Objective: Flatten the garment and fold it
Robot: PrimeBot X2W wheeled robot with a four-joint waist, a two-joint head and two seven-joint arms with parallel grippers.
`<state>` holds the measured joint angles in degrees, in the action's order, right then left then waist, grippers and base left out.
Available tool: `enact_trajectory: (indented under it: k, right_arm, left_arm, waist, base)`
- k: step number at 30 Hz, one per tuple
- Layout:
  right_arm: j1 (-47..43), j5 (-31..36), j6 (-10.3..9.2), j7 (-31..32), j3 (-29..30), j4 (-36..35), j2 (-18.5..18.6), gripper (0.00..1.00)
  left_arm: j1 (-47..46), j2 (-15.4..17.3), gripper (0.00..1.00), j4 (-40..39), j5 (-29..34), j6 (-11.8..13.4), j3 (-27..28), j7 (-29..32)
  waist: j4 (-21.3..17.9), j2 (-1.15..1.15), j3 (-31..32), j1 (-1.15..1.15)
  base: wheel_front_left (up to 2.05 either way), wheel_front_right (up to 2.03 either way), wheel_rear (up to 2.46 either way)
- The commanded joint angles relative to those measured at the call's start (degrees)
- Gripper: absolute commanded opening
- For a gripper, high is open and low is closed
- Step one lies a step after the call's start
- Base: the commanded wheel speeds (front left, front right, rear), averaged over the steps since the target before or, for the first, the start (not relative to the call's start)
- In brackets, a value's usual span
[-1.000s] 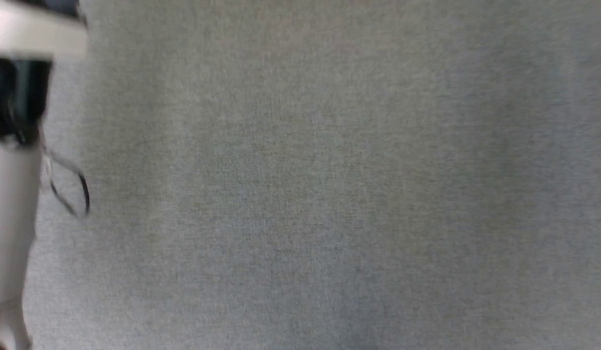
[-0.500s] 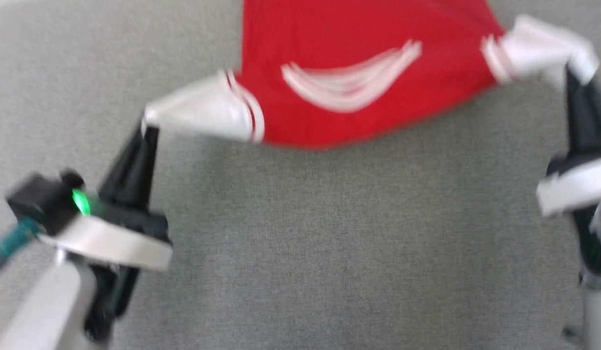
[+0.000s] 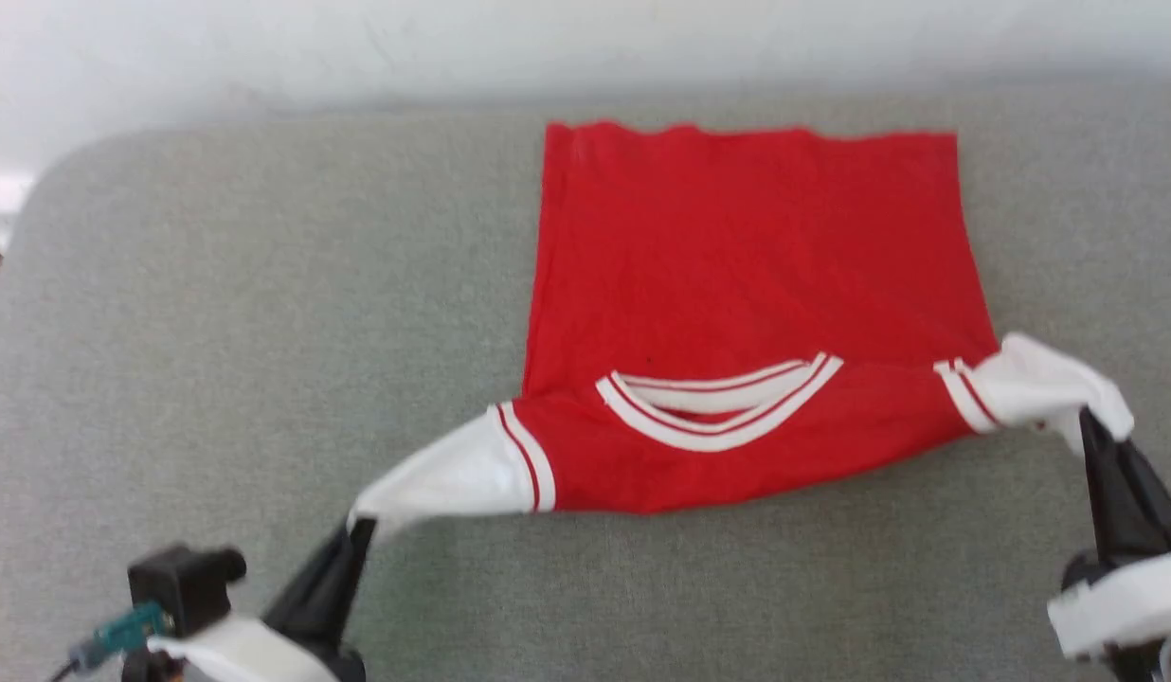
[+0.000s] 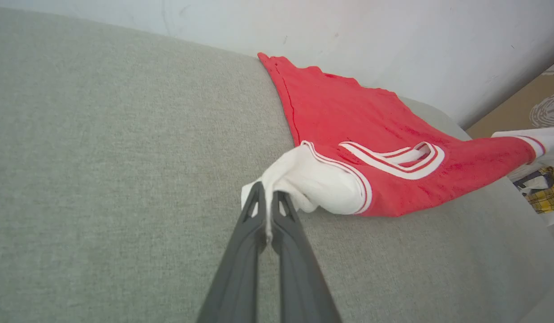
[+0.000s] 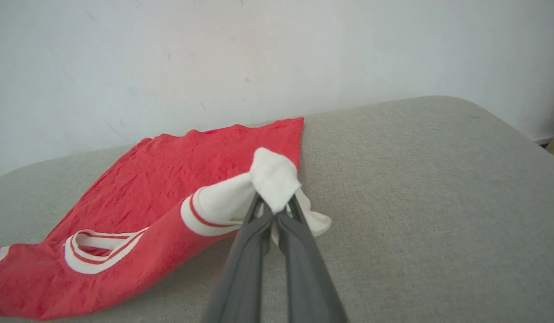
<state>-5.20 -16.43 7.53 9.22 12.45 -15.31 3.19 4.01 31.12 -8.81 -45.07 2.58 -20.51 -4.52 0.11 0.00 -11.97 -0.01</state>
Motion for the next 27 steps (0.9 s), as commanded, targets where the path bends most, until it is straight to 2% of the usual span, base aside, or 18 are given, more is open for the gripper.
enact_trajectory:
  k: [1,9,19,27]
  right_arm:
    - [-2.6,-1.4,-0.04,0.4,0.5,-0.9,-0.3,0.0]
    - [-10.7,-5.9,-0.04,1.9,0.2,-1.3,-0.3,0.0]
    - [-19.0,-9.3,-0.04,5.5,1.8,-3.4,-0.3,0.0]
    - [-19.5,-7.5,-0.04,7.6,1.3,0.2,-0.3,0.0]
  left_arm:
    - [2.6,0.6,0.0,-1.2,-1.7,0.3,-0.3,1.2]
    - [9.6,2.4,0.0,-6.0,-5.7,1.7,-1.3,6.1]
    - [13.4,4.1,0.0,-11.8,-6.6,3.8,-0.6,7.4]
    - [14.0,4.9,0.0,-14.0,-4.4,5.5,-0.9,7.6]
  waist:
    - [0.6,0.0,4.2,0.01]
    - [0.0,0.0,7.4,0.01]
    - [-0.4,0.0,7.4,0.01]
    - [-0.1,0.0,6.0,0.01]
  base:
    - [0.0,0.0,0.0]
    - [0.0,0.0,0.0]
    - [0.0,0.0,0.0]
    - [0.0,0.0,0.0]
